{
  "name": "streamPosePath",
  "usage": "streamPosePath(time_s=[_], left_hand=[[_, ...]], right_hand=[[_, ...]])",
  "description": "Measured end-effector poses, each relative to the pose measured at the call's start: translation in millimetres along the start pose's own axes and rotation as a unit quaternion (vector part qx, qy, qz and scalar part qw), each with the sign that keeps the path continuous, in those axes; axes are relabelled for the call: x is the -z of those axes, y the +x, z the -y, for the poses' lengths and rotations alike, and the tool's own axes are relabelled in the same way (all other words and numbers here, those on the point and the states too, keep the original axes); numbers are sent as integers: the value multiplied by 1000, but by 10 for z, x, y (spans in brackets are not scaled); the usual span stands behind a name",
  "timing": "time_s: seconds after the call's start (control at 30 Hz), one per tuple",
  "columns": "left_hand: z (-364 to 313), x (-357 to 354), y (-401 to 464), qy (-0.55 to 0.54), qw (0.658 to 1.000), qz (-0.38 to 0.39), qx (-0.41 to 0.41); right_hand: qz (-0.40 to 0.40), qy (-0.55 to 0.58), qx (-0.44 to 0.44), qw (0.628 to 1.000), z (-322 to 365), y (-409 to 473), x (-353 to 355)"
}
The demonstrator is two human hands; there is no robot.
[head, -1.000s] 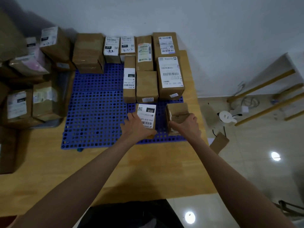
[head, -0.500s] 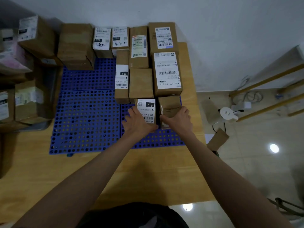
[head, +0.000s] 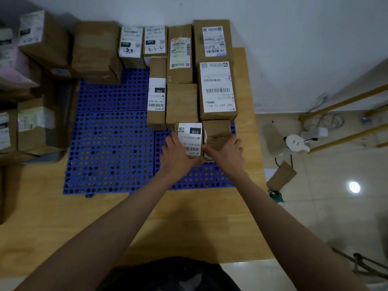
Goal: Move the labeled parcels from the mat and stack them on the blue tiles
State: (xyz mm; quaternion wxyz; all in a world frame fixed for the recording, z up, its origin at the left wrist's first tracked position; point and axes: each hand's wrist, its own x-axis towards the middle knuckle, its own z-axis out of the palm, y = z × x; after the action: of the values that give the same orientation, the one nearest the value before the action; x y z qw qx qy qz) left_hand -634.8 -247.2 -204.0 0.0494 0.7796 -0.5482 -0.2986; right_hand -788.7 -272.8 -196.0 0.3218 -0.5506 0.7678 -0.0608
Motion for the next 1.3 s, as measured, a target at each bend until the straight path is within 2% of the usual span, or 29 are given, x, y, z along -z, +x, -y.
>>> streamPosePath(time_s=[0.4, 0.67, 1.07, 1.3], left_hand=[[-36, 10, -49, 15, 999, 20, 21], [-141, 214, -101, 22, 996, 70, 45], [585, 811, -349, 112, 988, 104, 8], [1223, 1235, -687, 113, 989, 89, 40]], right_hand=[[13, 23, -15, 1000, 4, -11, -7], [83, 53, -52, 994, 86, -63, 154], [-4, -44, 61, 997, 330, -560, 354], [37, -111, 154, 981, 829, -923, 202]])
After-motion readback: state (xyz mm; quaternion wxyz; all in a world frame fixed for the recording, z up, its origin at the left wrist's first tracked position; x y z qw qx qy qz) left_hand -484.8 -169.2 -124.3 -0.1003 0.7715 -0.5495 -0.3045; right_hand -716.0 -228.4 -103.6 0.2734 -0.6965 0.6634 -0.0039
